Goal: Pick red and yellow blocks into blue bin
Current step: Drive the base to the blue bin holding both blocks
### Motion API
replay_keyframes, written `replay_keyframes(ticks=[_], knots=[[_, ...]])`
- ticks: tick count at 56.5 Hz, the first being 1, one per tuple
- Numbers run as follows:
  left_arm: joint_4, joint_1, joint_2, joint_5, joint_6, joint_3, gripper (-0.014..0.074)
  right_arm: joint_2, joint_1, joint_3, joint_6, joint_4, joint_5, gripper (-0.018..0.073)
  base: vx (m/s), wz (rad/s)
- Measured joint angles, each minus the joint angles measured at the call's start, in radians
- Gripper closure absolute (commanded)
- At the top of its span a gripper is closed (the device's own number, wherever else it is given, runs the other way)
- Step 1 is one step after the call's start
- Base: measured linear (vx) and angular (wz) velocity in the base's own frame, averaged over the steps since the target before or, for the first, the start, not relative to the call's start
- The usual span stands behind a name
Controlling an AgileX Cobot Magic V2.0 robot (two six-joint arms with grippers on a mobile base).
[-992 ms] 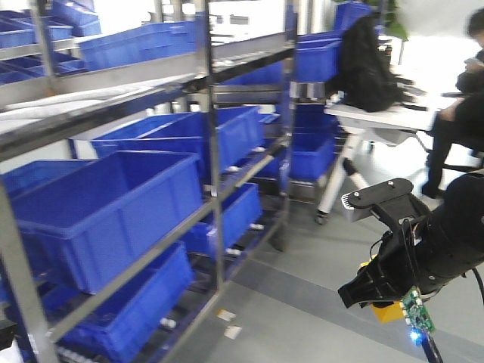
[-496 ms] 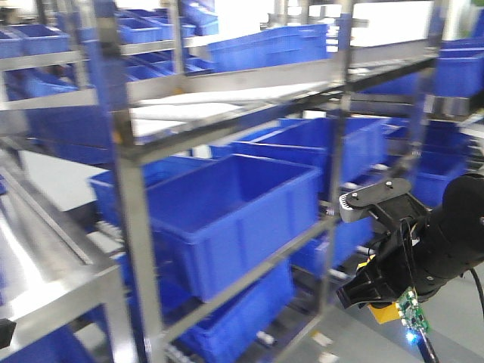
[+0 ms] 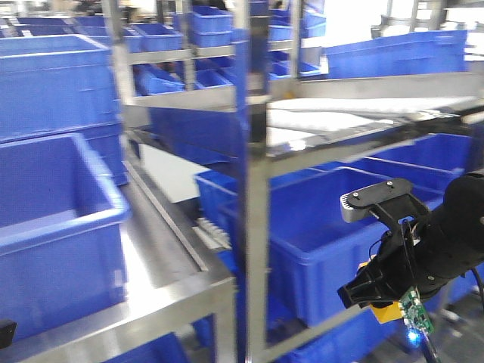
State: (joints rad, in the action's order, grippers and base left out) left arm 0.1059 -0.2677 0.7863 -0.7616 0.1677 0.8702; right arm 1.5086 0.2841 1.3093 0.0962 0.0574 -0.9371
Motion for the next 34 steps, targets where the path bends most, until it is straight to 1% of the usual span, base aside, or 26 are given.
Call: replay_keyframes(ticks=[34], knots=[[0.0,0.0,0.0,0.0,0.0,0.0,0.0346,0.0,0.0,0.0,0.0,0.0,0.0,0.0287,0.03,0.54]])
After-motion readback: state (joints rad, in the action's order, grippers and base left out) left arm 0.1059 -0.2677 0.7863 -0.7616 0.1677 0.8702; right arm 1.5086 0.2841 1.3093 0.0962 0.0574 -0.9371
